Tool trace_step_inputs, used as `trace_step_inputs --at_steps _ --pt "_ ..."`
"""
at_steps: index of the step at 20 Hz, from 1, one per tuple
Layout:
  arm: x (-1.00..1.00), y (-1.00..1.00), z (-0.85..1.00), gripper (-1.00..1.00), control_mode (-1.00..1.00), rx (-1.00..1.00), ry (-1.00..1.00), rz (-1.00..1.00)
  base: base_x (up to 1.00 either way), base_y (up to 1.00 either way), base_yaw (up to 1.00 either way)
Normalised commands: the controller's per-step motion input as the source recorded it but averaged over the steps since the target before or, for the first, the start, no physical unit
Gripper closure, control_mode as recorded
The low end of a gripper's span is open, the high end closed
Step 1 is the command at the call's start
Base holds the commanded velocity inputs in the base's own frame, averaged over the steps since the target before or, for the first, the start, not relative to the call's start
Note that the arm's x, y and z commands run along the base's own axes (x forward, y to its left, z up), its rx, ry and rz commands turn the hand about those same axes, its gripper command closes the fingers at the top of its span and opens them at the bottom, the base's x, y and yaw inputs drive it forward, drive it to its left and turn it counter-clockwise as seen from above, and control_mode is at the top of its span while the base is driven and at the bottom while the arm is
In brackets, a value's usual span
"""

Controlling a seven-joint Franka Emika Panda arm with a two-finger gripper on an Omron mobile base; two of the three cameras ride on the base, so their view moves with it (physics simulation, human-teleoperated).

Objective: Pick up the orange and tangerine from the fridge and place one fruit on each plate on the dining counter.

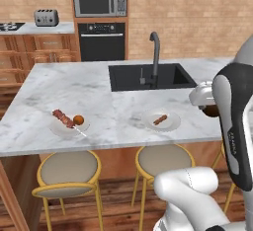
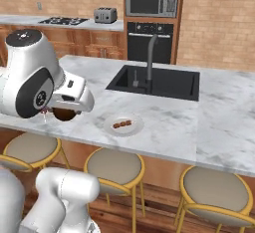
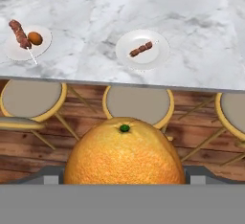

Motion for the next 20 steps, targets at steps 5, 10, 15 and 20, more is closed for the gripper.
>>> trace_step_inputs --at_steps 5,10,15,20 --pt "0.68 -0.25 -0.43 1.0 -1.0 0.0 0.06 0.1 0.0 0.0 0.0" --pt "0.57 -0.14 -0.63 1.0 -1.0 0.0 0.03 0.05 0.0 0.0 0.0" --pt "0.72 -0.1 -0.67 1.0 -1.0 0.0 0.0 0.04 0.0 0.0 0.0" --pt "0.81 -0.04 -0.63 1.0 -1.0 0.0 0.0 0.04 0.0 0.0 0.0"
